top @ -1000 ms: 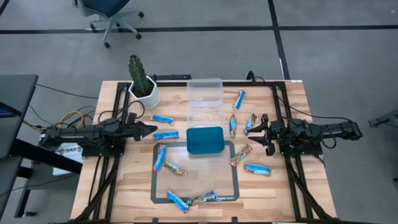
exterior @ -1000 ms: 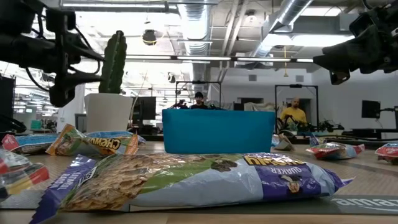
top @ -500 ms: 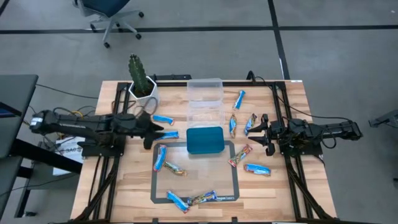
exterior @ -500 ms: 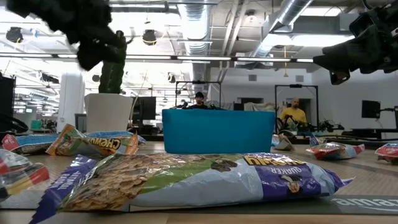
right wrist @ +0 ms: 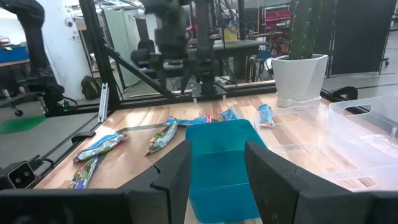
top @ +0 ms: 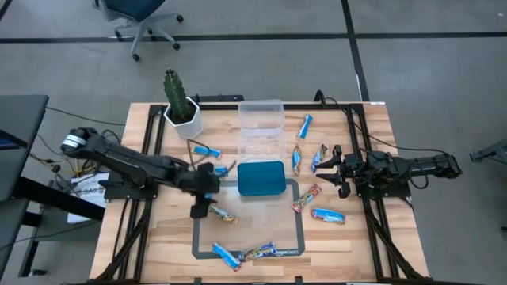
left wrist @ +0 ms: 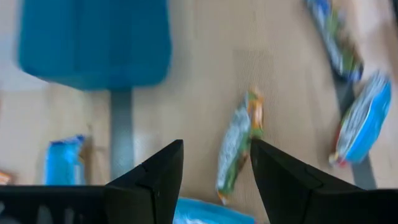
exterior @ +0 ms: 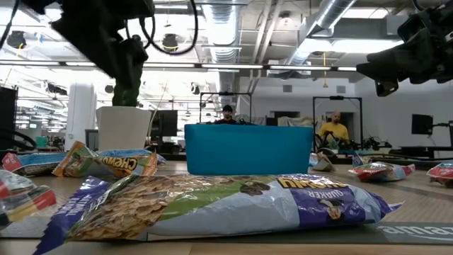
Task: Pick and place Granola Bars by type
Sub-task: Put the yellow granola bar into the top transparent bin
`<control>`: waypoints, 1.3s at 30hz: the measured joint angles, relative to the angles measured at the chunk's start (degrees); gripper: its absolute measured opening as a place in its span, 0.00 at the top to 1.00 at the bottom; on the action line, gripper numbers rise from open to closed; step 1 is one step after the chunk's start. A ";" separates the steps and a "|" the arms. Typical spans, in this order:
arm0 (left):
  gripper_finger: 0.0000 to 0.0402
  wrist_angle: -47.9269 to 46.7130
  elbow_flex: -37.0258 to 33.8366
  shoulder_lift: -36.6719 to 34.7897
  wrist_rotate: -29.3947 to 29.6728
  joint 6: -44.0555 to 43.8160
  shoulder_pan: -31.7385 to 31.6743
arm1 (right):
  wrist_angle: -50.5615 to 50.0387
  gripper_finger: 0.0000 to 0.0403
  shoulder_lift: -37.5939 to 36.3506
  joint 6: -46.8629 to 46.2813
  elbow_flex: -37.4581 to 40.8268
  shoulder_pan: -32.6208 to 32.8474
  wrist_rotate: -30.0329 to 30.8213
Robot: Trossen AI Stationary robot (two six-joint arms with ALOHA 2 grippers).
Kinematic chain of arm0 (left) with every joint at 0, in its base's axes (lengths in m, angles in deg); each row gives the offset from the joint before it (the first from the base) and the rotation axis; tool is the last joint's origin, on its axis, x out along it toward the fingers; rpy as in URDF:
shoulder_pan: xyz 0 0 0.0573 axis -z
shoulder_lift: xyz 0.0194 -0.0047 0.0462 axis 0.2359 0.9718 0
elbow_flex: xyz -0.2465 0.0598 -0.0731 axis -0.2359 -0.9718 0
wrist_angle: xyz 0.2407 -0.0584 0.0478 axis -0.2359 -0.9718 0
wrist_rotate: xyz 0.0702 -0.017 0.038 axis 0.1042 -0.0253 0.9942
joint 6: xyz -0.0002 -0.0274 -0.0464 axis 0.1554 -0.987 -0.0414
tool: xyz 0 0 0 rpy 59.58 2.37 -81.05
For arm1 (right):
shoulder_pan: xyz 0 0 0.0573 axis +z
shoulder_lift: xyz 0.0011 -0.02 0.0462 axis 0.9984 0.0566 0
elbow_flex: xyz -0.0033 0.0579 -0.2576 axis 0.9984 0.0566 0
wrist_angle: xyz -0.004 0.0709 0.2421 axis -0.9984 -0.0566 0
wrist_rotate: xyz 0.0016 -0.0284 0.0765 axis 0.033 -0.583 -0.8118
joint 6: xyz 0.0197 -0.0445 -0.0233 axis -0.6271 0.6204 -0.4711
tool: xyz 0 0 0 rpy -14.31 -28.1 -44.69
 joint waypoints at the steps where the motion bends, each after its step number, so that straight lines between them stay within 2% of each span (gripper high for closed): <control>1: 0.55 -0.99 0.62 1.42 -0.06 0.00 0.67 | 0.00 0.64 0.00 0.00 -0.02 -0.02 0.00; 15: 0.55 -0.23 2.96 15.28 0.63 6.30 9.19 | 0.02 0.64 0.01 0.02 -0.01 0.00 0.00; 19: 0.55 0.43 2.97 18.25 4.99 8.57 9.47 | 0.02 0.64 0.01 0.02 -0.01 -0.02 0.00; 24: 0.55 2.27 2.56 18.60 10.92 9.59 9.33 | 0.02 0.64 0.00 0.02 0.00 0.00 0.00; 26: 0.55 2.22 2.38 18.60 10.76 10.06 9.03 | 0.02 0.64 0.02 0.02 -0.02 -0.01 0.00; 32: 0.55 3.07 2.36 20.11 3.81 10.88 8.75 | 0.04 0.64 0.00 0.02 -0.02 0.00 0.02; 39: 0.55 4.82 2.50 24.35 6.32 10.83 8.70 | 0.52 0.64 -0.19 0.00 -0.02 -0.01 0.02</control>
